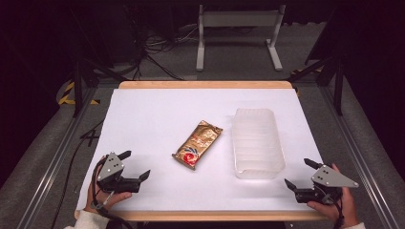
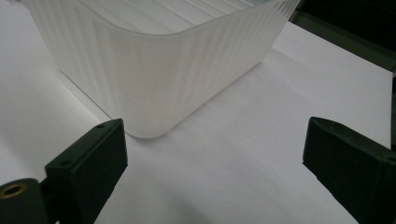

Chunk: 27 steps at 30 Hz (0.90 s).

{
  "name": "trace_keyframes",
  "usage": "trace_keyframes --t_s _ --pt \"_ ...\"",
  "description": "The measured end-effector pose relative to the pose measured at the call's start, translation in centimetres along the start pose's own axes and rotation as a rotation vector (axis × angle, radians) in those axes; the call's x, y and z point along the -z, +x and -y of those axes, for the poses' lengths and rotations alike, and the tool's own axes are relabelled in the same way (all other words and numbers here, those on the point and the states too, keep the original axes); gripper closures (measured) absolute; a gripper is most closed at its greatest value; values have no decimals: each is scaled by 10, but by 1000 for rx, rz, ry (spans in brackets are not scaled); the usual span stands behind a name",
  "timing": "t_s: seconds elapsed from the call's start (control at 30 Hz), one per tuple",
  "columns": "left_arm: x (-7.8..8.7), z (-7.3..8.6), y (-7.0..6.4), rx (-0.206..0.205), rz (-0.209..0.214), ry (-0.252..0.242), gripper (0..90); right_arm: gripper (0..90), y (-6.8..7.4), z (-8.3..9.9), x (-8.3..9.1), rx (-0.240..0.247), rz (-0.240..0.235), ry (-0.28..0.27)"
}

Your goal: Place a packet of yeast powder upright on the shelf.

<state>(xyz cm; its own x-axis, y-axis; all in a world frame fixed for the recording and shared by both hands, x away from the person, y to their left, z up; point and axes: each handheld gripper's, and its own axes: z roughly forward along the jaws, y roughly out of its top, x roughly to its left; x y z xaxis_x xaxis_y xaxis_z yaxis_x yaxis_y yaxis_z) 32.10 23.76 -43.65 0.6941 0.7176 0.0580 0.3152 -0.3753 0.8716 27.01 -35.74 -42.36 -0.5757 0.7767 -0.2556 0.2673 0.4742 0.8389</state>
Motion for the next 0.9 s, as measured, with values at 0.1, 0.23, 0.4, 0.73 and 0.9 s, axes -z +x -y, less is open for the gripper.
trace_keyframes --t_s 0.1,0.23,0.4,0.73,0.9 --pt "-1 1 2 7 20 0 58 72 -1 0 0 -7 6 1" --pt "-2 0 1 0 27 10 62 71 0 0 0 -6 0 2" --pt "-5 0 3 10 28 22 73 72 0 1 1 -10 1 12" --pt "-7 -2 3 12 43 23 96 79 -1 1 0 -14 -2 18" --pt "-14 -6 11 22 45 35 107 76 -2 2 0 -22 1 19"
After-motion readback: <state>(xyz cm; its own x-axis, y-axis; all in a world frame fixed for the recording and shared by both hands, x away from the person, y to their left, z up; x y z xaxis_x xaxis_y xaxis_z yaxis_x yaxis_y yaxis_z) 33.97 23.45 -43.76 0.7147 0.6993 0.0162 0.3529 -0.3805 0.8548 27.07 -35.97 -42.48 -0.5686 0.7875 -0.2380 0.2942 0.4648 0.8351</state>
